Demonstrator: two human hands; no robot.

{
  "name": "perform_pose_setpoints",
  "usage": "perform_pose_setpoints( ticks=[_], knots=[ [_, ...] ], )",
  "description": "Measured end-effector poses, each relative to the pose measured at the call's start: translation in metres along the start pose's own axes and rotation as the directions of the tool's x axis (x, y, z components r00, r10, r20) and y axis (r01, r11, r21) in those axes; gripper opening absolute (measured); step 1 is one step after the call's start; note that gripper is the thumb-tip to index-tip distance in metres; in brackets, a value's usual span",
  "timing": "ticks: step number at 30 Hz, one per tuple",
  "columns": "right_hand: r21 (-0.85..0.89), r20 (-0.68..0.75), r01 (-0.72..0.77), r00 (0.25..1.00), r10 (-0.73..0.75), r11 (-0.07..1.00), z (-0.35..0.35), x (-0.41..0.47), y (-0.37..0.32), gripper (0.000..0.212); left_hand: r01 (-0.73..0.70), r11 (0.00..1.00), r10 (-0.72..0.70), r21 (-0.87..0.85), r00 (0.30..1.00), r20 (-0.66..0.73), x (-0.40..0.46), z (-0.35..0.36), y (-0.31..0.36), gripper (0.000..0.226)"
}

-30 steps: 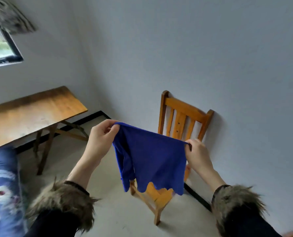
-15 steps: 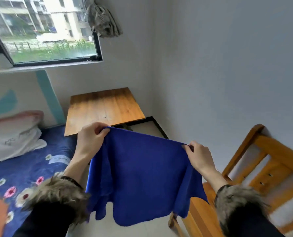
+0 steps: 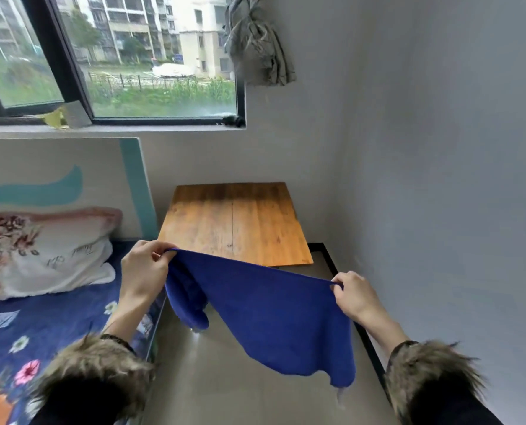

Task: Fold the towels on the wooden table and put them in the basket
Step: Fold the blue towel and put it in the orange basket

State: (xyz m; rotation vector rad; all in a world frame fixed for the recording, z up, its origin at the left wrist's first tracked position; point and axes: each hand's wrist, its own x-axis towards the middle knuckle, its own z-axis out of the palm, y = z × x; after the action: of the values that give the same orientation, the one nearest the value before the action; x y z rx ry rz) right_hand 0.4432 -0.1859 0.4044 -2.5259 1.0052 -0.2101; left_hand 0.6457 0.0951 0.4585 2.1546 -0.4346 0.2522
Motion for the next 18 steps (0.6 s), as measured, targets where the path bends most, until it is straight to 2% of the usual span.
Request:
perform_pose_setpoints(
  ticks=[4, 8, 12, 18],
  knots=[
    [0.068, -0.115, 0.046, 0.993, -0.038, 0.997, 0.017, 0.073, -0.033, 0.025, 0.028, 0.999, -0.027, 0.022, 0.999, -0.036, 0.062, 0.023, -0.029, 0.014],
    [0.185, -0.243, 0.054, 0.970, -0.007, 0.981, 0.021, 0.149, -0.077, 0.022, 0.059, 0.998, -0.059, 0.001, 0.998, -0.029, 0.142, 0.044, -0.052, 0.015],
    [0.264, -0.299, 0.064, 0.954, 0.019, 0.962, 0.025, 0.225, -0.109, 0.013, 0.099, 0.994, -0.098, -0.052, 0.995, 0.030, 0.228, 0.061, -0.068, 0.015],
    [0.256, -0.343, 0.020, 0.937, 0.072, 0.966, 0.021, 0.331, -0.140, 0.014, 0.130, 0.989, -0.123, -0.067, 0.986, 0.110, 0.332, 0.097, -0.083, 0.016]
  ],
)
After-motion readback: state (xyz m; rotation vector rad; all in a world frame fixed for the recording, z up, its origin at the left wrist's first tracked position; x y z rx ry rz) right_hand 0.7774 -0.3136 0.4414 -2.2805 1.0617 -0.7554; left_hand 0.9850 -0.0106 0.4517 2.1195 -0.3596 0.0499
